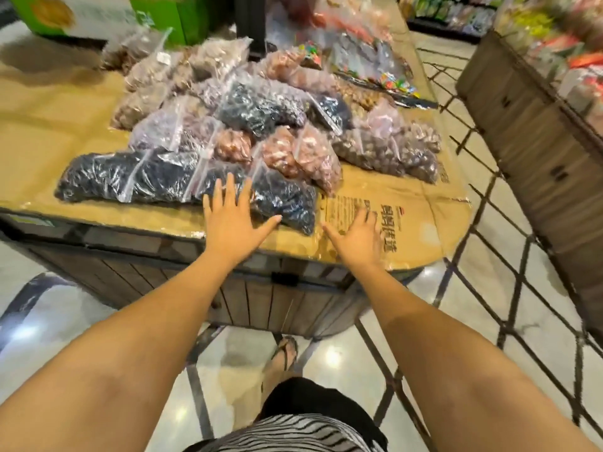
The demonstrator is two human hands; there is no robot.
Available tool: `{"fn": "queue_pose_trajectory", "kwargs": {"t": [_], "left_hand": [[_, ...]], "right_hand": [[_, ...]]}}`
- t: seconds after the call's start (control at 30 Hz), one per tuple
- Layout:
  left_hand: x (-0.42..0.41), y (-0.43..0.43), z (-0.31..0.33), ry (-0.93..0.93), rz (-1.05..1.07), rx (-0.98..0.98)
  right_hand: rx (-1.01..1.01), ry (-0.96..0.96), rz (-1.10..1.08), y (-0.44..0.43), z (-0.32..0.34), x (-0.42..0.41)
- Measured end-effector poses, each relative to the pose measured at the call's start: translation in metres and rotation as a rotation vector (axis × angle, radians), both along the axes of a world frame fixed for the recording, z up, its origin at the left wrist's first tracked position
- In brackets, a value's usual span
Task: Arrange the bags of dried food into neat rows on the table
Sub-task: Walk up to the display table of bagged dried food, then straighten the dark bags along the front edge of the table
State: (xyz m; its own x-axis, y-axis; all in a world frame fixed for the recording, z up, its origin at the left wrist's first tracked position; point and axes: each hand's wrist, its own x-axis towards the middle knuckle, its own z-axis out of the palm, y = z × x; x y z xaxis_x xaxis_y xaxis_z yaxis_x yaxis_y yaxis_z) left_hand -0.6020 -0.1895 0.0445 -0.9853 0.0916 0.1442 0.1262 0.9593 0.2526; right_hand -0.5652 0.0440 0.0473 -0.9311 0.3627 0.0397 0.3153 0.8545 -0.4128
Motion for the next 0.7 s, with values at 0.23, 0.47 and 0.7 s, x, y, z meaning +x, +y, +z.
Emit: {"fn": "queue_pose_trajectory", "kwargs": {"t": [0.23, 0.47, 0.7], "left_hand": [[-0.134, 0.003, 0.033, -0.002, 0.066, -0.017], [-0.222, 0.014, 0.048, -0.011, 0.161, 0.07], [-0.261, -0.007, 0.049, -0.099, 0.278, 0.14]], "right_hand": [[-0.09, 0.06, 0.1, 0.018, 0.036, -0.163], [-0.129, 0.085, 0.126, 0.044, 0.045, -0.277], [-0.121, -0.085, 0.143, 0.041, 0.037, -0.347]]}}
